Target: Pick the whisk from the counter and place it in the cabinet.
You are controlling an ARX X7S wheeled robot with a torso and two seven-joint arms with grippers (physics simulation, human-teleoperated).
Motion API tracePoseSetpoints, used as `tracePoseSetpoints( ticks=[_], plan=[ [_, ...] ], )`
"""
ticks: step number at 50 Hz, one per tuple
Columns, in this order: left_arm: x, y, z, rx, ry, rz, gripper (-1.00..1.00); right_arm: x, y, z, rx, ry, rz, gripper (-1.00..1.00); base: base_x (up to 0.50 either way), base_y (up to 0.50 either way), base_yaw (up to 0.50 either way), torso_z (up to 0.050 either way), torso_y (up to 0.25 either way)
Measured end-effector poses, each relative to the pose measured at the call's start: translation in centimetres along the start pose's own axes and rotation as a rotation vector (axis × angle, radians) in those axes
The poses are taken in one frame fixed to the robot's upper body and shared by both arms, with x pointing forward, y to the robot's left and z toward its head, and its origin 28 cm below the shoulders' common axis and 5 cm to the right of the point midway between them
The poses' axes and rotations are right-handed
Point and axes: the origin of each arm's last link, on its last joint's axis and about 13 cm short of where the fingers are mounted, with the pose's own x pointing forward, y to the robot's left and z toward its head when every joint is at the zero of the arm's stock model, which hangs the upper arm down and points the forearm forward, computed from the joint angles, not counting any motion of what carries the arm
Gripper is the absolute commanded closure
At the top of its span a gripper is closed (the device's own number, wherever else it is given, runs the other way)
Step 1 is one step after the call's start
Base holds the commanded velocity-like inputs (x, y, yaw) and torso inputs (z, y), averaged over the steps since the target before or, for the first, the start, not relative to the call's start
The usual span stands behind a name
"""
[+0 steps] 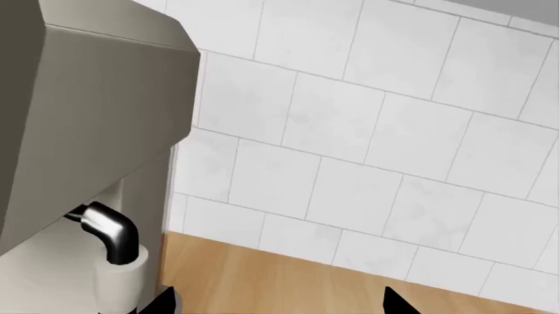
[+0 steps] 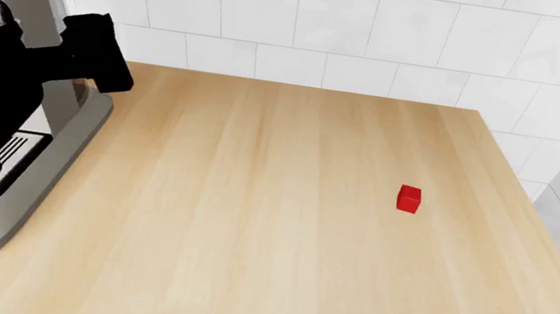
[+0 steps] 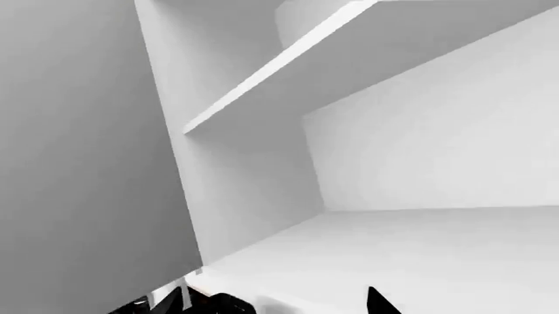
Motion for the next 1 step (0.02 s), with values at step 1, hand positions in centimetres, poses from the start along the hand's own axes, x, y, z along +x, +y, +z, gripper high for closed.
tracePoseSetpoints(
  ticks=[1],
  plan=[
    [0.0, 0.0, 0.0, 0.0, 0.0, 0.0, -1.0, -0.03, 0.01, -0.04, 0.004, 0.011, 0.002, -1.0, 0.0, 0.0, 0.0, 0.0, 0.0]
  ],
)
